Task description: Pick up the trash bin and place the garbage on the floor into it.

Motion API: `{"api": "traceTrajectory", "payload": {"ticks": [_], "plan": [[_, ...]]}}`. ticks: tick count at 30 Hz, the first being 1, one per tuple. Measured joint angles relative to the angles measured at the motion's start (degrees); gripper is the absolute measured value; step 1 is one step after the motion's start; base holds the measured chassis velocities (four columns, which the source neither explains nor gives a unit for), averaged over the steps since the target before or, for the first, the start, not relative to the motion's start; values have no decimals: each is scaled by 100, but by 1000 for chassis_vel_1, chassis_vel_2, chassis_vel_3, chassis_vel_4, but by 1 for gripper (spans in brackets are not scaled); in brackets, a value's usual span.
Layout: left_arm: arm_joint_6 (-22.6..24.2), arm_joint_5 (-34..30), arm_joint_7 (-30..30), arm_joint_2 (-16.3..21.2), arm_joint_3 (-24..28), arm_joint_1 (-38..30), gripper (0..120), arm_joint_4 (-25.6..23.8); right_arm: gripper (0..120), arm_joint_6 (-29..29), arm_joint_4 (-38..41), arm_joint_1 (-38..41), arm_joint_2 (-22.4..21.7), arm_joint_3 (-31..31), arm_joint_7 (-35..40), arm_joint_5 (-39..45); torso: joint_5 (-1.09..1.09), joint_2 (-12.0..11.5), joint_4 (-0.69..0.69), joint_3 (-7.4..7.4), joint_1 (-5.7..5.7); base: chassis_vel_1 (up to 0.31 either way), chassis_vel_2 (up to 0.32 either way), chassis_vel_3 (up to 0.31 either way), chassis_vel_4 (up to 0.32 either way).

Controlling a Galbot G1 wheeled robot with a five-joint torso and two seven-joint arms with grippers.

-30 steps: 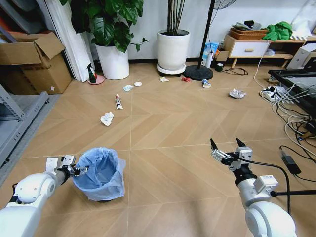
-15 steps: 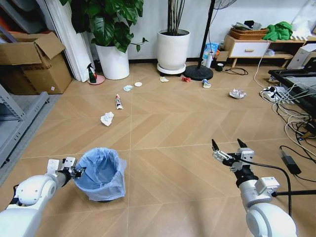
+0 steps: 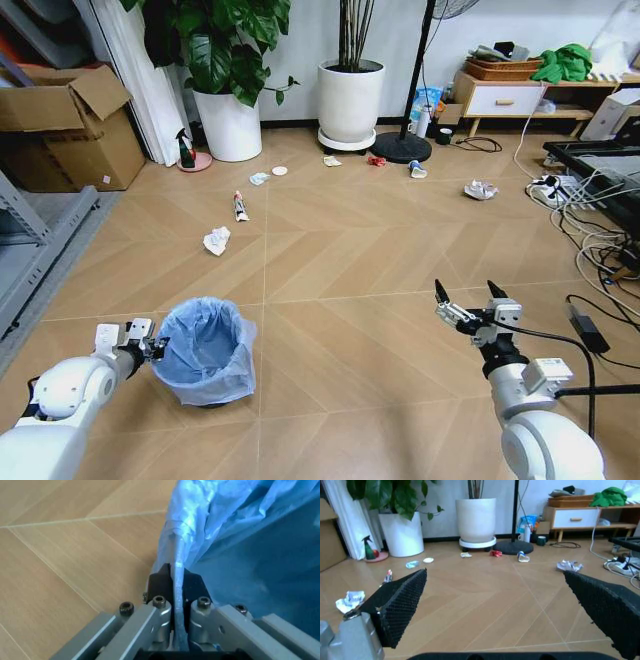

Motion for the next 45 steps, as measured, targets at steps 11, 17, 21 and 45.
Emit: {"api": "traceTrajectory", "payload": {"ticks": [11,17,21,45], "plan": [[21,-580,-447,-48,-356,300,0,-977,100,-219,83,165,-3,4,127,109,3,0,0,0,0,0,0,0,0],[-173,-887,-981,-183,-490,307,0,-1377,100,-376,121,320,-6,6,129,154,2,0,0,0,1,0,0,0,0],[-426,-844,-1332,-357,-545,379,0,-1567,100,-503,122,386,-6,1,161,128,3,-1,0,0,1,0,0,0,0],[-934,-65,-1484,-1003,-599,861,0,-2409,100,-515,-34,432,160,-73,-47,-263,1,-1,0,0,1,0,0,0,0]]}}
